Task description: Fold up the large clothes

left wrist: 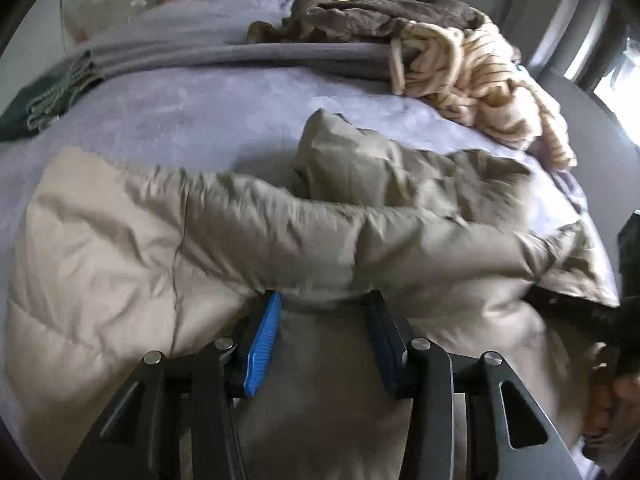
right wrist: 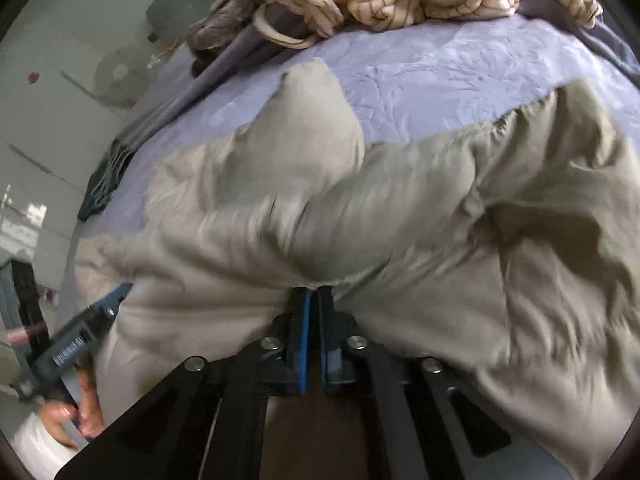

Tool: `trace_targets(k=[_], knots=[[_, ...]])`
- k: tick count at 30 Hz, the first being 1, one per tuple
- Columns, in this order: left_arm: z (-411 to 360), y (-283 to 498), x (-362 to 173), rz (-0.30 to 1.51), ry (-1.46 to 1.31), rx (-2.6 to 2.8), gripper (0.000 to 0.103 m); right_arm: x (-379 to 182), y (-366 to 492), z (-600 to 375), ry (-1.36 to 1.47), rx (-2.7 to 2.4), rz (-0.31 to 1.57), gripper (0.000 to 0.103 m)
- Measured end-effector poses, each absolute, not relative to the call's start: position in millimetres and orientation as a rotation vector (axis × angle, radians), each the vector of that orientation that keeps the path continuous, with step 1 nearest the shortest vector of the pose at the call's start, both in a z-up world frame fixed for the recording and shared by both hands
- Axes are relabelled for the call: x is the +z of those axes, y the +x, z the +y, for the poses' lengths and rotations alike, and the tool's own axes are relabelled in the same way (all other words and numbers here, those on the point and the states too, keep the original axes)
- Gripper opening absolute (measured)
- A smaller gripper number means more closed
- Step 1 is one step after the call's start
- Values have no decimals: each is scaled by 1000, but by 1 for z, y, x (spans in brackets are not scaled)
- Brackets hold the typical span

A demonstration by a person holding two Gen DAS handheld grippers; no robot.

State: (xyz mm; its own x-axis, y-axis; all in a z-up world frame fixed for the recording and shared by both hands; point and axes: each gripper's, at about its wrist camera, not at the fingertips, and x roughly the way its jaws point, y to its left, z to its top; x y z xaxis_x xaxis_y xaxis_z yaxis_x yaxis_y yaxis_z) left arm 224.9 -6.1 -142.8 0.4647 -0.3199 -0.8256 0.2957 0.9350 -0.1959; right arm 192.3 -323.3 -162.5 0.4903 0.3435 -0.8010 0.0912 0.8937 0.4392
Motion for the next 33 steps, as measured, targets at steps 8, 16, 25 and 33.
trace_targets(k=[8,16,25,33], knots=[[32,253,-125,938,103,-237,47,-133,198,-364,377,75,1052,0],[91,297,-174,1025,3,-76,51,-171,200,-442,583,-71,1043,0],[82,298,-162,1046,45,-33,52,-162,208,-440,576,-144,1062,4],[105,230,-112,993,63,-81,79,-118,142,-416,609,-71,1025,12]])
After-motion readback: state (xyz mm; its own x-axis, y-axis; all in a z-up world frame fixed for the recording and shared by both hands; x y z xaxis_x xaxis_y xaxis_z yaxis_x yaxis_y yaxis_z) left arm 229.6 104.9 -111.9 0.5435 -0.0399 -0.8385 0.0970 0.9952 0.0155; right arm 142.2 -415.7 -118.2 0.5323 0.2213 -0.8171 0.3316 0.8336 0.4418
